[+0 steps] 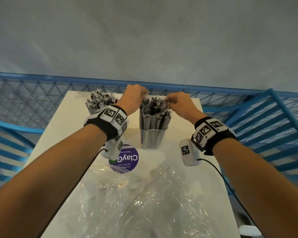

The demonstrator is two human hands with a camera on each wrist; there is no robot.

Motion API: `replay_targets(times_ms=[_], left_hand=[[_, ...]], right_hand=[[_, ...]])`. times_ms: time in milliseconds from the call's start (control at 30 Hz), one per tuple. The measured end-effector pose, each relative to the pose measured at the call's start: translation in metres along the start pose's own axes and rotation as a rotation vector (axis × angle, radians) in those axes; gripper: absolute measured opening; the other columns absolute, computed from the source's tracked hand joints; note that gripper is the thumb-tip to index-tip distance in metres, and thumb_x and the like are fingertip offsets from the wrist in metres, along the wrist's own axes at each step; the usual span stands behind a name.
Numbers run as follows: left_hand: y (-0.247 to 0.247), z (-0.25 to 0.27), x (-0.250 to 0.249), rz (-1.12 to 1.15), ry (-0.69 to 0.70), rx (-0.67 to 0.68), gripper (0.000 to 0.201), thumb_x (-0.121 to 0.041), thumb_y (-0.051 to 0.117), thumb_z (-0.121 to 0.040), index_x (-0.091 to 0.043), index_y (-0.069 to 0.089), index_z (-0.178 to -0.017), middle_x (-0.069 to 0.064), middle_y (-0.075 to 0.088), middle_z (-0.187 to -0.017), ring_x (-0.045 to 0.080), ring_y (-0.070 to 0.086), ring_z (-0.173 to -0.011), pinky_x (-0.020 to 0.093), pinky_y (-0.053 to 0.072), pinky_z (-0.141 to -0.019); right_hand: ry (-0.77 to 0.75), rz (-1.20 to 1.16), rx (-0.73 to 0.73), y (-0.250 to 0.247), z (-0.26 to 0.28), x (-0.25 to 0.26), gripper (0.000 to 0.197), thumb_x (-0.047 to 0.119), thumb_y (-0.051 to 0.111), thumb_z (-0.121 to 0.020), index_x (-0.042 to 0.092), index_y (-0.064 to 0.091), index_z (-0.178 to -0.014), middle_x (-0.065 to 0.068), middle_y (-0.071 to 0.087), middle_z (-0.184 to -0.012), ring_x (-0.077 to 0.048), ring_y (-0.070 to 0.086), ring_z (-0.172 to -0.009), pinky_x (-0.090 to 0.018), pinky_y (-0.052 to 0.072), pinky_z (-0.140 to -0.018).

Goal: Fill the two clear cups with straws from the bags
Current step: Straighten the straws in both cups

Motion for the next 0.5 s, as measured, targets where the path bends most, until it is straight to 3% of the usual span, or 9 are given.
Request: replay_targets(times_ms=[100, 133, 200, 233, 367, 467, 500], left_hand=[[0.003, -0.004, 0.001, 0.026, -0.002, -0.009, 0.021, -0.009, 0.06, -0.091, -0.003, 0.07, -0.109, 0.014, 0.07, -0.109, 0.026, 0.065, -0.1, 0.032, 0.047, -0.096], [0.005, -0.005, 0.001, 0.029, 0.006, -0.02, 0.021, -0.01, 0.062, -0.09, -0.003, 0.071, -0.107, 0.014, 0.071, -0.106, 0.026, 0.066, -0.099, 0.032, 0.048, -0.096], [0.009, -0.004, 0.002, 0.023, 0.019, -0.04, 0.02, -0.011, 0.063, -0.089, -0.004, 0.072, -0.106, 0.013, 0.072, -0.105, 0.025, 0.067, -0.098, 0.028, 0.047, -0.095], [0.011, -0.004, 0.001, 0.019, 0.026, -0.05, 0.02, -0.011, 0.063, -0.089, -0.005, 0.072, -0.105, 0.013, 0.072, -0.105, 0.024, 0.067, -0.098, 0.026, 0.045, -0.094], [0.013, -0.005, -0.004, 0.006, 0.03, -0.024, 0.022, -0.015, 0.06, -0.091, -0.006, 0.071, -0.109, 0.012, 0.07, -0.11, 0.025, 0.065, -0.101, 0.029, 0.044, -0.095], [0.015, -0.002, -0.004, -0.024, 0.017, 0.08, 0.028, -0.016, 0.05, -0.097, -0.006, 0.065, -0.119, 0.015, 0.065, -0.12, 0.029, 0.061, -0.109, 0.034, 0.044, -0.097], [0.014, 0.0, -0.002, -0.017, 0.005, 0.092, 0.031, -0.017, 0.046, -0.099, -0.006, 0.062, -0.124, 0.016, 0.063, -0.123, 0.031, 0.06, -0.11, 0.035, 0.044, -0.097]], right_hand=[[0.0, -0.087, -0.107, -0.009, 0.0, -0.001, 0.017, 0.008, 0.064, -0.087, 0.003, 0.07, -0.102, -0.015, 0.073, -0.091, -0.023, 0.068, -0.084, -0.025, 0.051, -0.079], [0.001, -0.128, -0.154, -0.014, 0.001, -0.002, 0.016, 0.009, 0.064, -0.087, 0.003, 0.067, -0.102, -0.015, 0.072, -0.089, -0.023, 0.067, -0.081, -0.019, 0.051, -0.077], [-0.006, -0.159, -0.197, -0.016, 0.003, -0.002, 0.015, 0.008, 0.063, -0.087, 0.003, 0.061, -0.101, -0.015, 0.07, -0.084, -0.022, 0.063, -0.073, -0.002, 0.041, -0.062], [-0.009, -0.132, -0.179, -0.012, 0.004, -0.002, 0.013, 0.007, 0.063, -0.087, 0.003, 0.059, -0.1, -0.016, 0.069, -0.083, -0.021, 0.06, -0.069, 0.0, 0.037, -0.054], [-0.006, 0.048, -0.057, 0.009, 0.007, -0.005, 0.017, 0.0, 0.056, -0.09, 0.002, 0.061, -0.106, -0.019, 0.07, -0.097, -0.017, 0.054, -0.072, -0.004, 0.033, -0.047], [0.031, 0.062, 0.049, 0.009, 0.007, -0.01, 0.04, -0.01, 0.05, -0.086, 0.009, 0.057, -0.12, -0.017, 0.066, -0.11, -0.022, 0.063, -0.086, -0.006, 0.037, -0.054], [0.046, 0.038, 0.055, 0.003, 0.009, -0.011, 0.046, -0.011, 0.048, -0.085, 0.012, 0.056, -0.123, -0.015, 0.064, -0.114, -0.025, 0.064, -0.093, -0.012, 0.043, -0.06]])
Point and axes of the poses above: each hand's wrist, its own z-axis away from the middle knuckle, its own y-axis out of the palm, x = y × z, the point moved 8 cm from there along -z, towards the middle knuckle
